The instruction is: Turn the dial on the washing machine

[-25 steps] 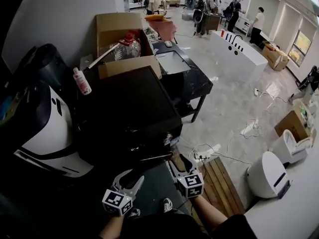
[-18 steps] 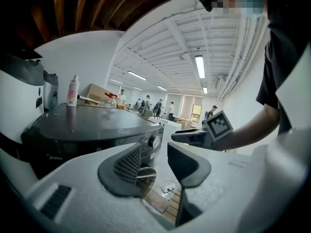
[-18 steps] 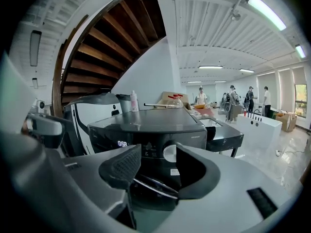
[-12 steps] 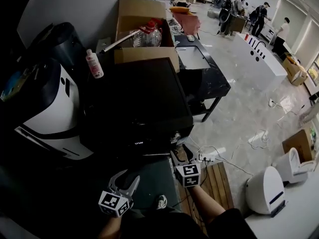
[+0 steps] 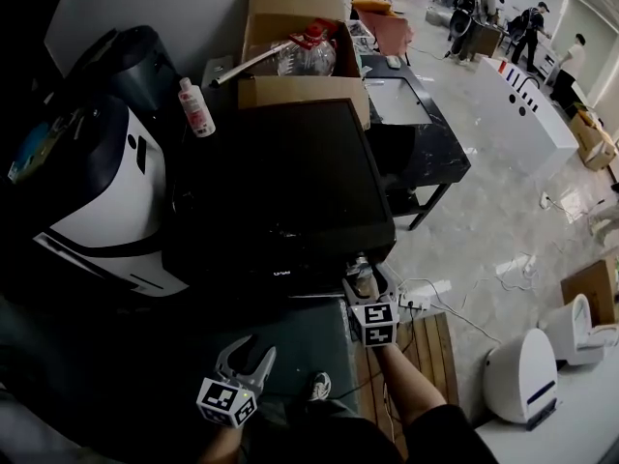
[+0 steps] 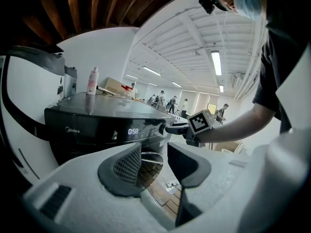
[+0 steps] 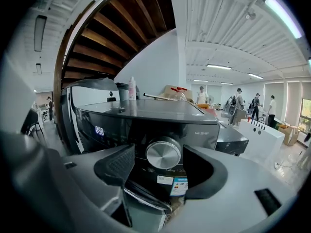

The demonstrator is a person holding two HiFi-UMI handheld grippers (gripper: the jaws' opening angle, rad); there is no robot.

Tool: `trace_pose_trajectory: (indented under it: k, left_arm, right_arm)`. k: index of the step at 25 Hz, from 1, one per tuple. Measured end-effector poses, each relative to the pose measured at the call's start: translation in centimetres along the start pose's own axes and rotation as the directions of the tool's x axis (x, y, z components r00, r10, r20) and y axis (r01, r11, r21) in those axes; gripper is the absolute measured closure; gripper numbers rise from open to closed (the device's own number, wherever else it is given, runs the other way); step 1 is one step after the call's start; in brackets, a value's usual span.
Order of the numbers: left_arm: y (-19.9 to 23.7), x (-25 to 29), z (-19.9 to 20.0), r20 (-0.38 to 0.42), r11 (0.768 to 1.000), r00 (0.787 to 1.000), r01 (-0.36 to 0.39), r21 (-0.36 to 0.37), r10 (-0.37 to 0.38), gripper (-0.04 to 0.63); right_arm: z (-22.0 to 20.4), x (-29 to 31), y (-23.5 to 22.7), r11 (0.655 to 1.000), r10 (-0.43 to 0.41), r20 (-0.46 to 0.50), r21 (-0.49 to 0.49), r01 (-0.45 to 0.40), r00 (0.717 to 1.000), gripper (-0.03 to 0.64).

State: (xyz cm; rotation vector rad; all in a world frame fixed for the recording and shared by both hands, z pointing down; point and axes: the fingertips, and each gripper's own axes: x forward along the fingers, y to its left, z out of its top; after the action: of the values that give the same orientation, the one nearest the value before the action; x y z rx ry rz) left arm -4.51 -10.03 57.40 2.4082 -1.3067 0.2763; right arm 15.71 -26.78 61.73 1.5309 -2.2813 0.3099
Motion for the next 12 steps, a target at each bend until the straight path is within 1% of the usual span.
trace_pose_trajectory:
  k: [5,12]
  left_arm:
    - [0.3,0.3,-0.6,-0.019,1.000,1.000,-0.002,-0.013,0.002,0.436]
    - [-0.1,0.8,-0.8,-0.024,1.000,1.000,0.009,-0.022,-0.010,0.436]
  right_arm:
    - [-0.6,1.4,0.1,0.999,0.010,-0.021,-0.038,-0.011,1.000,0.324]
    - [-1.0,1.9,-0.1,0.999,0.015,-0.021,-0.034,-0.015,1.000,0.324]
